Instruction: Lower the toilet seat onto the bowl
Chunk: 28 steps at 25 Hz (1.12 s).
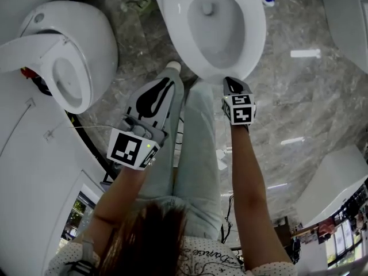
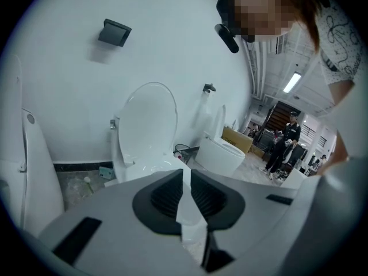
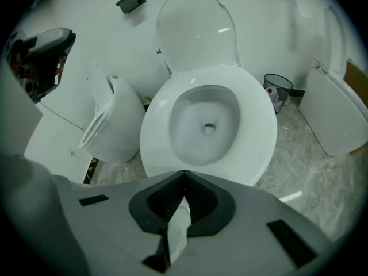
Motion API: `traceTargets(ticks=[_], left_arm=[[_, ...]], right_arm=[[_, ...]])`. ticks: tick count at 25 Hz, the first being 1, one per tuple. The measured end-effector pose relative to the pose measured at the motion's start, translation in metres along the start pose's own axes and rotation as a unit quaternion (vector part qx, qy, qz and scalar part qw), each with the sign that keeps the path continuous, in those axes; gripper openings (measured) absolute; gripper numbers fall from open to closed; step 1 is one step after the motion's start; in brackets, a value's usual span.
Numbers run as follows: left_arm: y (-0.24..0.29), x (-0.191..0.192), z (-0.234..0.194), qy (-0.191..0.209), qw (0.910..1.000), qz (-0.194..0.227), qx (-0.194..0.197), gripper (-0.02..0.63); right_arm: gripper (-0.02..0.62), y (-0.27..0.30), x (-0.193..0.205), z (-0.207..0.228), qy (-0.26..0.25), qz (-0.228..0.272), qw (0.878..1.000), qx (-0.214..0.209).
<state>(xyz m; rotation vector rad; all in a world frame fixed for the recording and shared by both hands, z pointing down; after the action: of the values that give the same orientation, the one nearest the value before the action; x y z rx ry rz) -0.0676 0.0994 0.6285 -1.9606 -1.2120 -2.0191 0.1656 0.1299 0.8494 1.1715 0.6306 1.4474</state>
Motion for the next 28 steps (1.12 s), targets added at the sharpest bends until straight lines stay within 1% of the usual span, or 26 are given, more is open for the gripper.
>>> traceTargets(ticks=[2,4,6,10,14,20,23,28], left_arm=[[0.000,-0.013,-0.003,0.001,0.9999,0.016,0.005,0.043],[-0.002,-0.031,-0.006,-0.004,0.9990,0.044,0.011,0.043],[-0.005,-0.050,-0.010,-0.001,0.9979,0.064,0.013,0.033],[-0.013,-0.089,-0.014,0.020,0.9969,0.076,0.009,0.025],[-0.022,-0.129,-0.018,0.044,0.9957,0.081,0.008,0.017],[-0.041,-0.184,-0.015,0.059,0.9936,0.094,0.023,0.012],[-0.051,-0.209,-0.014,0.073,0.9924,0.097,0.021,0.009],[-0.065,-0.252,-0.011,0.095,0.9881,0.118,0.028,0.008]], right_arm=[[0.011,-0.012,-0.003,0.001,0.007,0.006,1.000,0.003],[0.011,-0.025,-0.009,0.000,0.013,0.015,1.000,0.004],[0.011,-0.042,-0.017,-0.003,0.021,0.028,0.999,0.003],[0.011,-0.088,-0.038,-0.019,0.028,0.061,0.998,0.000],[0.011,-0.141,-0.074,-0.041,0.024,0.115,0.993,-0.007],[0.011,-0.218,-0.128,-0.077,0.005,0.195,0.981,-0.015],[0.011,-0.255,-0.152,-0.093,-0.001,0.232,0.972,-0.020],[0.011,-0.313,-0.189,-0.115,-0.012,0.292,0.956,-0.027]])
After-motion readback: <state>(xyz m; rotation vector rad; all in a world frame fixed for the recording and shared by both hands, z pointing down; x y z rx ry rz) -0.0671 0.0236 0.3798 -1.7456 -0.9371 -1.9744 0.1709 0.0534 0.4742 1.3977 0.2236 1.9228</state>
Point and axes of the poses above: the fingertips, and each gripper's own axes: y forward along the fingers, z to its right, x out of its underside, the point moved 8 cm from there along -y, backward along the fingers, and after that the axes turned 12 degrees about y, right-handed, at the moved point
